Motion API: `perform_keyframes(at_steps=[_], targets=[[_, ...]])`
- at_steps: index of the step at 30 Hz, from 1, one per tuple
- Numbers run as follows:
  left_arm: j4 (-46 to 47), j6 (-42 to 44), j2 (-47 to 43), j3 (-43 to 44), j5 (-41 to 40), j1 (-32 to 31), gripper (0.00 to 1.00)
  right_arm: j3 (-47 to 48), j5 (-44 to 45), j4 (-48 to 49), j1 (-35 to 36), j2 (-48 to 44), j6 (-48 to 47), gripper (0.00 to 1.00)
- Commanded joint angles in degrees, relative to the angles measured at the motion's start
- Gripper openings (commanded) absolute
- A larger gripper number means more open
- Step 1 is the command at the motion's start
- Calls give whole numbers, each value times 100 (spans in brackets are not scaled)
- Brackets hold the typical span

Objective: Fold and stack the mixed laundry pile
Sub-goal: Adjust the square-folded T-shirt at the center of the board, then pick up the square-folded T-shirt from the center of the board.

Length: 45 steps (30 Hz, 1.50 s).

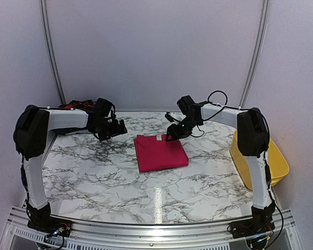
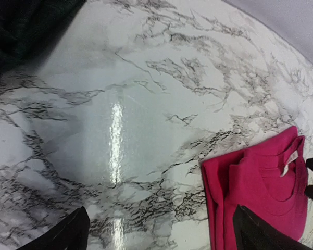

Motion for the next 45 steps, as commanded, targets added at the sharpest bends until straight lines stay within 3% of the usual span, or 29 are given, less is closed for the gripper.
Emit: perform_keyframes(at_steps=[1, 5, 11, 24, 27, 36, 41, 45], targets=[[42, -413, -951, -538, -80, 145, 99, -603, 456, 273, 1039, -1263, -513, 58], [452, -770, -1558, -1351, 249, 207, 99, -1027, 844, 371, 1797, -1537, -806, 55], [715, -1059, -1947, -2006, 481, 207, 99, -905, 1160, 318, 2448, -1136, -956, 49], [839, -1231, -2073, -2419, 465, 205, 99, -650, 1494, 342, 2620, -31, -859, 46], [1034, -1454, -1953, -2561, 537, 209, 99, -777, 1624, 339, 2644, 36, -825, 38], [2426, -2353, -1580, -3137, 1167, 181, 98, -508, 1297, 649, 2540, -414, -750, 0], [2630, -2363, -1404, -2879, 1276, -41, 98, -269, 721, 748, 2304, -436, -583, 0], [3272, -2923, -1112, -2920, 1499, -133, 99, -298, 406, 869, 2105, -453, -404, 0]])
